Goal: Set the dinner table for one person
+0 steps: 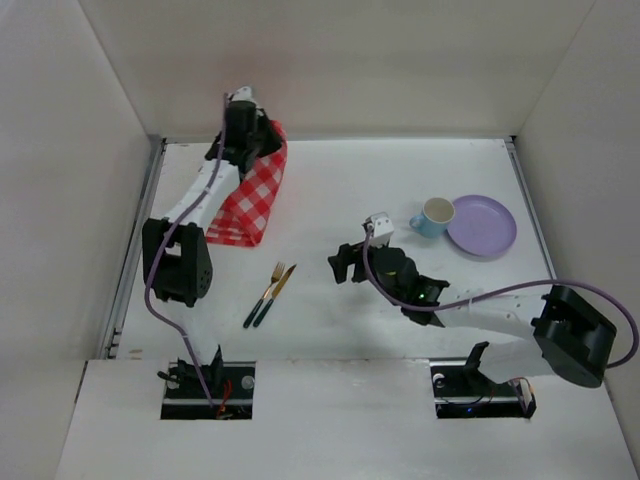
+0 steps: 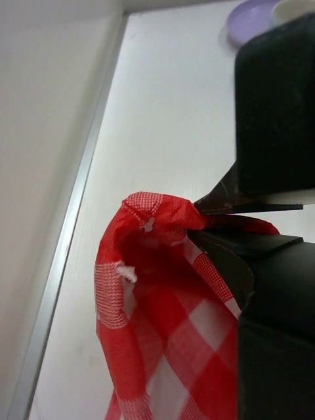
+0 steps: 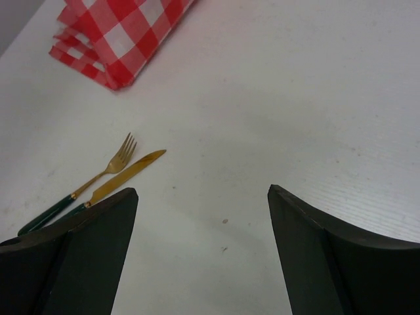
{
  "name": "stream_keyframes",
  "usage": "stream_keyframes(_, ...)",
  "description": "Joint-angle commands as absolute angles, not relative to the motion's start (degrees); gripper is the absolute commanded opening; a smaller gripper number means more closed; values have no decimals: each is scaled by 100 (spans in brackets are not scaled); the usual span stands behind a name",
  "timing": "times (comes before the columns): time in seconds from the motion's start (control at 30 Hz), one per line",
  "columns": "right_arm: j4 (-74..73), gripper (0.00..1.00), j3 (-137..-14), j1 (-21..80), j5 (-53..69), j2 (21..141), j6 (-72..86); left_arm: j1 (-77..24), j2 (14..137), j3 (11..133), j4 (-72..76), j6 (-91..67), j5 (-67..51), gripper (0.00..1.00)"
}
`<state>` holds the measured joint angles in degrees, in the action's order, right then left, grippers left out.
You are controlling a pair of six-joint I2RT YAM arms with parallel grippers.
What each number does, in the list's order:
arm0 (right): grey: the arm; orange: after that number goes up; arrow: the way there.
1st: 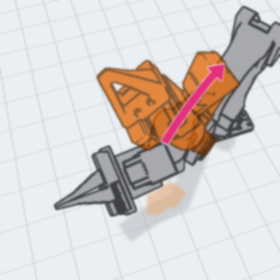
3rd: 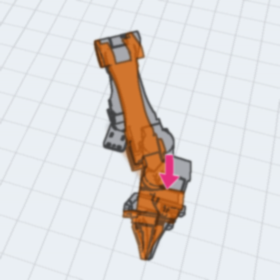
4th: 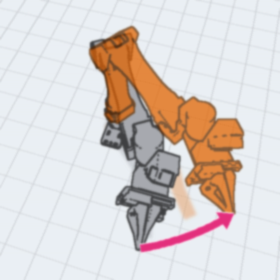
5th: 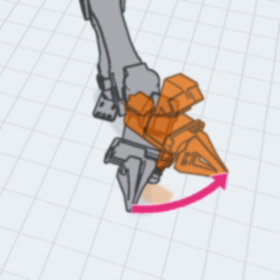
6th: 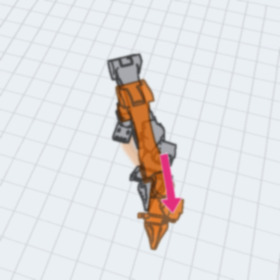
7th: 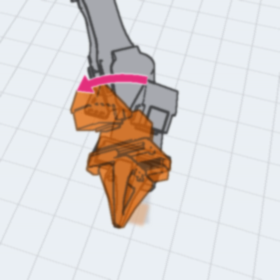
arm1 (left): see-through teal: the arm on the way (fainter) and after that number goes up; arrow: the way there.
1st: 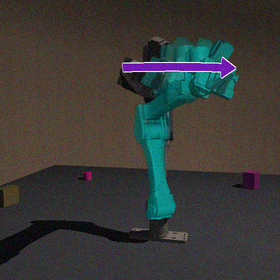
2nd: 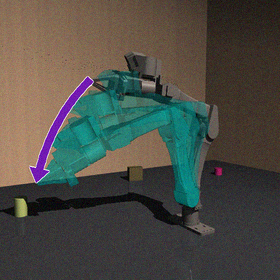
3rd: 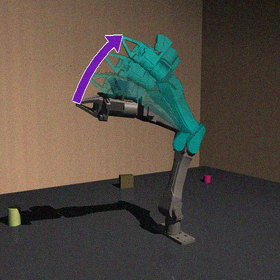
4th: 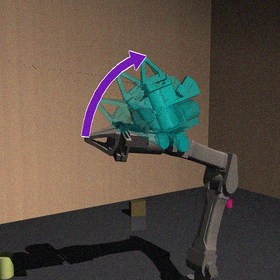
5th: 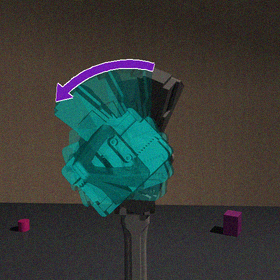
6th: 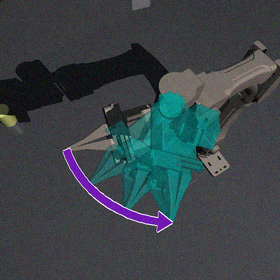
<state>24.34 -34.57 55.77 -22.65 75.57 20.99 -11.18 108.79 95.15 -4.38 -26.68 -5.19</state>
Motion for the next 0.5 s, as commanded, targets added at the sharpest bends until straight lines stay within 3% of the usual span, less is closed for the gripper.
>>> stream_keyframes(0.0,2689,87,-3314,5349,-2233,7269,2258,-1970,10582,9519,-677,-3120,-274,12)
stream_keyframes(0.27,2689,84,-2778,4602,-2197,6355,2855,-3738,11389,9912,157,-3814,88,22)
stream_keyframes(0.37,2654,77,-2646,4285,-2127,6267,3146,-4081,11969,10702,281,-4016,-8,42)
stream_keyframes(0.47,2637,78,-2567,4030,-1952,6249,3322,-4275,12120,11021,281,-3964,-114,65)
